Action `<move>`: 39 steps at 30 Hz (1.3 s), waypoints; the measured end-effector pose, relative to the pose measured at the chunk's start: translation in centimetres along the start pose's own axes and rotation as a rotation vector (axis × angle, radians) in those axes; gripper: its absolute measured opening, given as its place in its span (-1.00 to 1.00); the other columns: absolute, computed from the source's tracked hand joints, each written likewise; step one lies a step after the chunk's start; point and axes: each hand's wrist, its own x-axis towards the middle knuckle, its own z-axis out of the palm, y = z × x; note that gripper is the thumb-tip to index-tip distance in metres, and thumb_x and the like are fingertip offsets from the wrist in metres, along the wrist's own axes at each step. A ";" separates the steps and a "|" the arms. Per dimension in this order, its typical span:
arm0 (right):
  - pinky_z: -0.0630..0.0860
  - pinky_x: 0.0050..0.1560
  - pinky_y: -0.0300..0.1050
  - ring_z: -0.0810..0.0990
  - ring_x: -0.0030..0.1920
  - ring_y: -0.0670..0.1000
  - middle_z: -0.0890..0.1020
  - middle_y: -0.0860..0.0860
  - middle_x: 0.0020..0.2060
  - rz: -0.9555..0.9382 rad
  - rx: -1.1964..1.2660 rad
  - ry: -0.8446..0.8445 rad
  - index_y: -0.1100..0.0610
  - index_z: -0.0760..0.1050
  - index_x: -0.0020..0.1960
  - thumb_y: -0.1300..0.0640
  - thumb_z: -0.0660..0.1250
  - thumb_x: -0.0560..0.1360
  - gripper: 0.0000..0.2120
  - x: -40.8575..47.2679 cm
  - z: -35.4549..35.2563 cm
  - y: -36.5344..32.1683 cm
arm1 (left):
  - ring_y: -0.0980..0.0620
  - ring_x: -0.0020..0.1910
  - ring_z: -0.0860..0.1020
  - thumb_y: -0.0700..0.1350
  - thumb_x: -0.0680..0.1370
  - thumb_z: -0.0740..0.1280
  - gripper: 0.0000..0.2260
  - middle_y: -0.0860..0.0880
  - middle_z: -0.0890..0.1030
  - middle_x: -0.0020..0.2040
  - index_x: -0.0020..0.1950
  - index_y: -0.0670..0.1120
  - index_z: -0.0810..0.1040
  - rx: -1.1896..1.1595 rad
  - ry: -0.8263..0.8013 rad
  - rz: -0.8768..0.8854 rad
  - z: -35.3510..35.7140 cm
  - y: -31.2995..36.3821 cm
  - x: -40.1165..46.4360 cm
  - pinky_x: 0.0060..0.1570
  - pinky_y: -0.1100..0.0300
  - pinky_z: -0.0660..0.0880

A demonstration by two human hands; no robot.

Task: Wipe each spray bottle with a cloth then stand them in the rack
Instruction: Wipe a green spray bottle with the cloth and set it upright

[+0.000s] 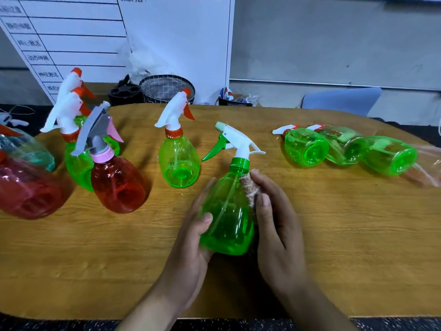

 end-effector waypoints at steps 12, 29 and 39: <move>0.55 -0.11 -0.12 0.58 -0.10 -0.12 0.55 -0.05 -0.08 -0.172 -0.325 -0.049 -0.03 0.63 0.37 -0.04 0.25 0.69 -0.68 0.8 -1.0 -0.5 | -0.10 0.59 0.41 0.17 0.58 0.32 -0.51 0.00 0.48 0.58 0.53 0.21 0.50 0.194 0.049 0.063 -0.4 -1.0 0.2 0.58 -0.33 0.25; 0.52 -0.11 -0.17 0.59 -0.09 -0.12 0.53 -0.04 -0.08 -0.186 -0.305 -0.030 -0.03 0.62 0.38 0.00 0.24 0.69 -0.68 1.6 -1.7 -0.1 | -0.07 0.60 0.39 0.15 0.58 0.28 -0.53 0.06 0.47 0.58 0.51 0.25 0.52 0.225 0.030 0.108 -0.3 -1.1 0.0 0.58 -0.31 0.26; 0.58 -0.12 -0.20 0.59 -0.14 -0.10 0.61 0.01 -0.12 -0.597 -0.340 -0.297 0.02 0.70 0.28 0.09 0.43 0.60 -0.73 -2.0 -0.8 -1.3 | -0.16 0.44 0.58 0.09 0.61 0.24 -0.57 -0.10 0.62 0.44 0.48 0.25 0.54 0.009 0.040 0.049 0.2 0.6 -0.1 0.42 -0.11 0.42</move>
